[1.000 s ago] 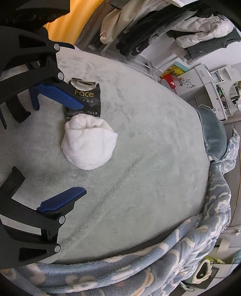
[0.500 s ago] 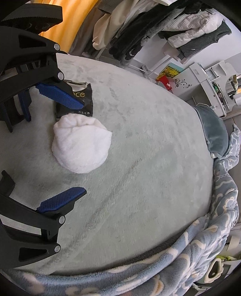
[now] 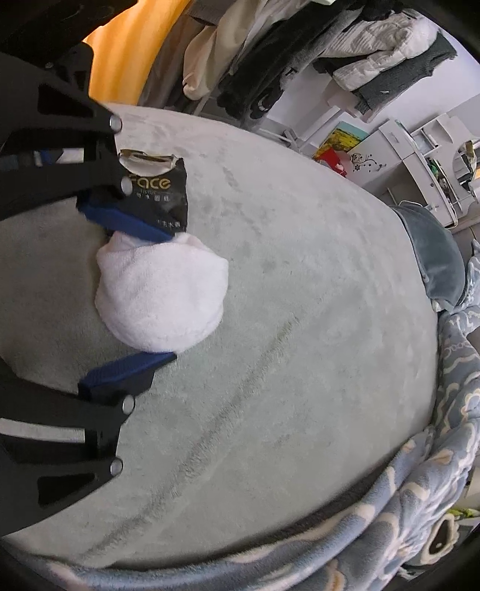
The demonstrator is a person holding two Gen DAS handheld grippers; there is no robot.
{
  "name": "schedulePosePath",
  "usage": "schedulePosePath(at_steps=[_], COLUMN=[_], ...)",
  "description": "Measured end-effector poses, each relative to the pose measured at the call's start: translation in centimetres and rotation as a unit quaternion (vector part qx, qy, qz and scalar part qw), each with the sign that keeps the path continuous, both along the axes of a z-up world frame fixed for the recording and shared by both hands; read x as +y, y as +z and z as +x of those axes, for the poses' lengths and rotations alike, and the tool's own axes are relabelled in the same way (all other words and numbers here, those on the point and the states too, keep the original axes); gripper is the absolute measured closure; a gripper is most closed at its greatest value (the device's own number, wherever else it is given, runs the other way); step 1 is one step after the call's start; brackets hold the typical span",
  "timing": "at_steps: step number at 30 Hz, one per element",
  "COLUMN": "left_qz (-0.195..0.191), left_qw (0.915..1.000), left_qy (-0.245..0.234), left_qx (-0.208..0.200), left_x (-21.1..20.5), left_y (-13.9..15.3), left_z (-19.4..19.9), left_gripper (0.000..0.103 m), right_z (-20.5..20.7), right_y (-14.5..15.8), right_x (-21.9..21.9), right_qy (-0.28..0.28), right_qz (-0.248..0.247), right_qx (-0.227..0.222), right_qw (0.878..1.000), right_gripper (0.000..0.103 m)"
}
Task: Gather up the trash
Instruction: 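Grasp the black curved plastic piece with the left tool while the right tool grasps the white sock, then carry the black piece and white sock to the green bin and release both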
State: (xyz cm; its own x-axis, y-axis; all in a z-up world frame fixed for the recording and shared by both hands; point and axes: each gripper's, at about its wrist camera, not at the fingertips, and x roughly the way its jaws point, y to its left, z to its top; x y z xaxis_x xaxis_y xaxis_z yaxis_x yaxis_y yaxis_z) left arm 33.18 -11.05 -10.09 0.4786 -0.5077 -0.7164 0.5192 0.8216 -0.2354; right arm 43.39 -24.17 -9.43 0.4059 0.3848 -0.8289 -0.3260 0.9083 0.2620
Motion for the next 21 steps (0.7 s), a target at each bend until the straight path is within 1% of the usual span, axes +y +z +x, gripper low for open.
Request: schedulePosePath(at_steps=[3, 8, 12, 17, 19, 21], left_qz=[-0.009, -0.021, -0.02, -0.006, -0.007, -0.005], left_qw=[0.9999, 0.9993, 0.9987, 0.9976, 0.997, 0.9966], left_qy=[0.012, 0.031, 0.046, 0.069, 0.077, 0.082], left_qx=[0.001, -0.001, -0.004, -0.002, 0.001, -0.006], left_x=[1.3, 2.8, 3.5, 4.5, 5.1, 5.5], left_y=[0.6, 1.6, 2.1, 1.9, 2.0, 2.4], left_z=[0.5, -0.1, -0.8, -2.1, -2.5, -3.4], left_gripper=[0.08, 0.08, 0.08, 0.08, 0.08, 0.08], right_z=[-0.3, -1.2, -2.2, -4.1, -5.0, -6.1], right_y=[0.3, 1.1, 2.0, 3.0, 3.4, 3.9], right_x=[0.4, -0.3, -0.7, 0.3, 0.7, 1.1], right_qy=[0.006, -0.009, -0.024, -0.028, -0.028, -0.029], right_qz=[-0.009, -0.018, -0.01, -0.006, -0.006, -0.002], right_qx=[-0.012, -0.03, -0.044, -0.059, -0.067, -0.075], right_qw=[1.0, 0.999, 0.999, 0.998, 0.997, 0.997], right_gripper=[0.055, 0.056, 0.056, 0.056, 0.056, 0.056])
